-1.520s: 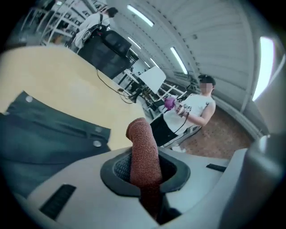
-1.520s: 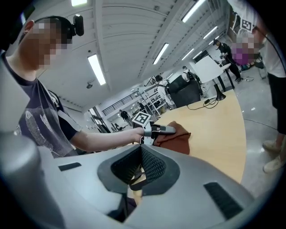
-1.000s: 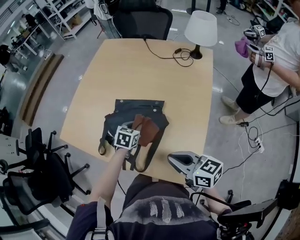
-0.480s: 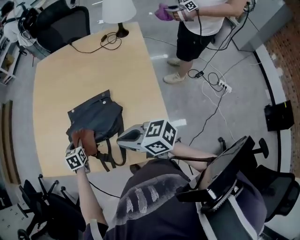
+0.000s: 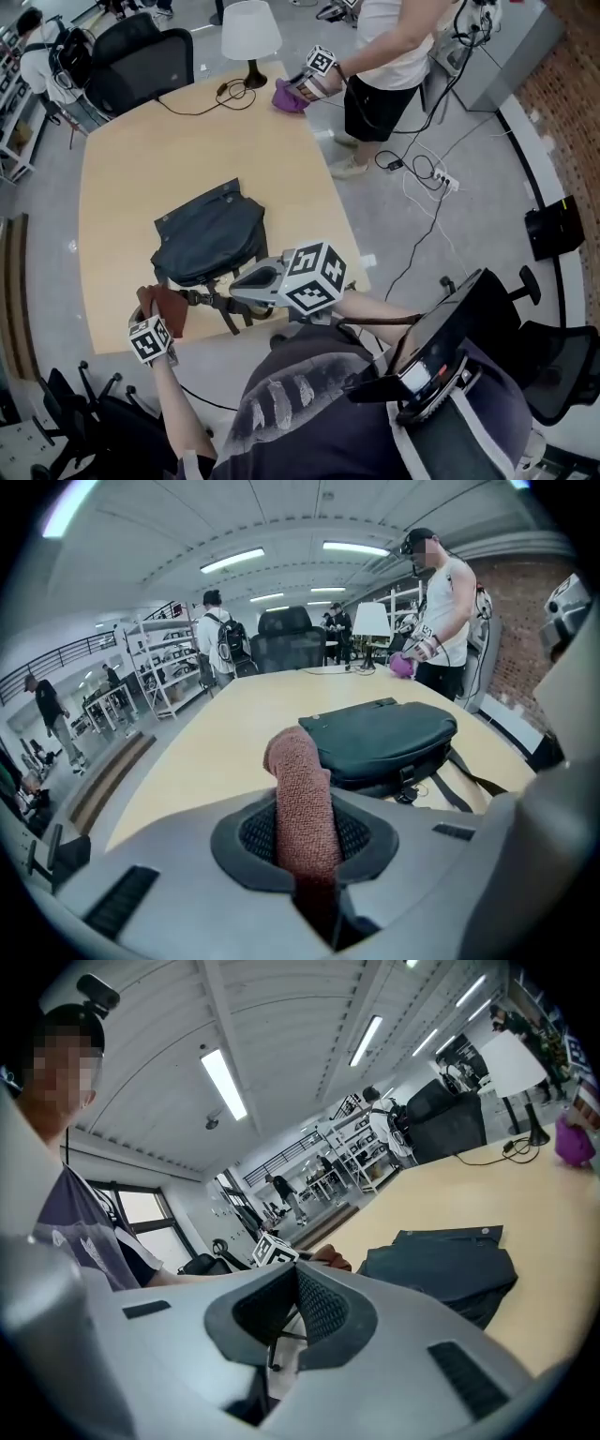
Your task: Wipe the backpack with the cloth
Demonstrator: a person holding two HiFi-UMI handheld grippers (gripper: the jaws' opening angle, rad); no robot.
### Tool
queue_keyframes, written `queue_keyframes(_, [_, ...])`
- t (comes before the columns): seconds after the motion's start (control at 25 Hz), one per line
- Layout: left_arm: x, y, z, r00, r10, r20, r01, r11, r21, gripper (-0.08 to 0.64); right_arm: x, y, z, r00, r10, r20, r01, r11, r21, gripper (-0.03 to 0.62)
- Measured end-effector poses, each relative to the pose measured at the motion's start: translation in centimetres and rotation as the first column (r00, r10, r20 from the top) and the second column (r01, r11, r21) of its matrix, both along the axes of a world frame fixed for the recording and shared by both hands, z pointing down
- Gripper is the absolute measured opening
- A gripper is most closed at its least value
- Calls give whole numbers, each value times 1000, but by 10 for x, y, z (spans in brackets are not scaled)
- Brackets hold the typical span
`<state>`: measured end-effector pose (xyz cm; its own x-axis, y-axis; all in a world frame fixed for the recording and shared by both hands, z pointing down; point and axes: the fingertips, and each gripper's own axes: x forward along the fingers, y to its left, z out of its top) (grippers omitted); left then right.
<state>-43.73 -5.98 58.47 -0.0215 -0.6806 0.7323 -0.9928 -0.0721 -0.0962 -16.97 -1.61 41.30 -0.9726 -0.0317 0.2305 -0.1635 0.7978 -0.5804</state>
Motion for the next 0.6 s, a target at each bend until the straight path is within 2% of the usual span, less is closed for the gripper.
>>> queue_keyframes(0.16, [25,20,-31,990,118,-76,-110,988,108,58,-30,25,-1,1000,-16,-8,16,1000,13,3])
queue_keyframes(0.36, [62,50,-71,949,256,-181,-213,950,229,58,-57,53,-4,1000,-10,-10,10,1000,28,3])
queue_keyframes(0.48, [87,66,-90,907,366,-207,-300,908,292,58,-60,71,0,1000,3,-27,-2,999,34,3])
queue_keyframes(0.6, [120,76,-106,853,499,-156,-432,840,328,58,-51,84,2,999,40,-30,-39,999,25,3])
